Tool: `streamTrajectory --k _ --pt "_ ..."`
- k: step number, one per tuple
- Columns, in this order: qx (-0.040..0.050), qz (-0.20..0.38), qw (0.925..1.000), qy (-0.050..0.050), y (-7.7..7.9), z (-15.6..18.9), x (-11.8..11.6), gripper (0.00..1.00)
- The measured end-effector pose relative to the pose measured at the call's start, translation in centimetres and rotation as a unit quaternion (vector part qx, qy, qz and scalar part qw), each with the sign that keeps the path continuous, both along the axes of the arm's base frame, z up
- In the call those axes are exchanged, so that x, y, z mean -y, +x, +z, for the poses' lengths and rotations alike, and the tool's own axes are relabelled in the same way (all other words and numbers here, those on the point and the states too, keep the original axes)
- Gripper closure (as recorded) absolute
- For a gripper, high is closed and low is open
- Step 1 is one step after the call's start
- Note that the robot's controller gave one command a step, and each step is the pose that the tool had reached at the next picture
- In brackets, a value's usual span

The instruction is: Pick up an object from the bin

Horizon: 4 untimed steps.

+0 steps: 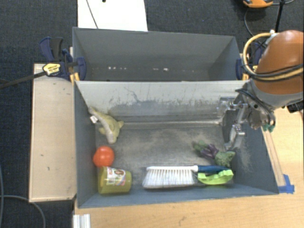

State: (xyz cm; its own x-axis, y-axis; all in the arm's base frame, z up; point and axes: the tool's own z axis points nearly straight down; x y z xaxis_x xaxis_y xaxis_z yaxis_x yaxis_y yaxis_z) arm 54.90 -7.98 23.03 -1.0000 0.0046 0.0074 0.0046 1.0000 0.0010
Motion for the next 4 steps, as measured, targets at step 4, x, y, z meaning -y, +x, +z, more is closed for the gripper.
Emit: streamTrajectory --k 4 --pt "0.0035 -0.143 0.9896 0.000 -2.1 -10.4 0.7 0.00"
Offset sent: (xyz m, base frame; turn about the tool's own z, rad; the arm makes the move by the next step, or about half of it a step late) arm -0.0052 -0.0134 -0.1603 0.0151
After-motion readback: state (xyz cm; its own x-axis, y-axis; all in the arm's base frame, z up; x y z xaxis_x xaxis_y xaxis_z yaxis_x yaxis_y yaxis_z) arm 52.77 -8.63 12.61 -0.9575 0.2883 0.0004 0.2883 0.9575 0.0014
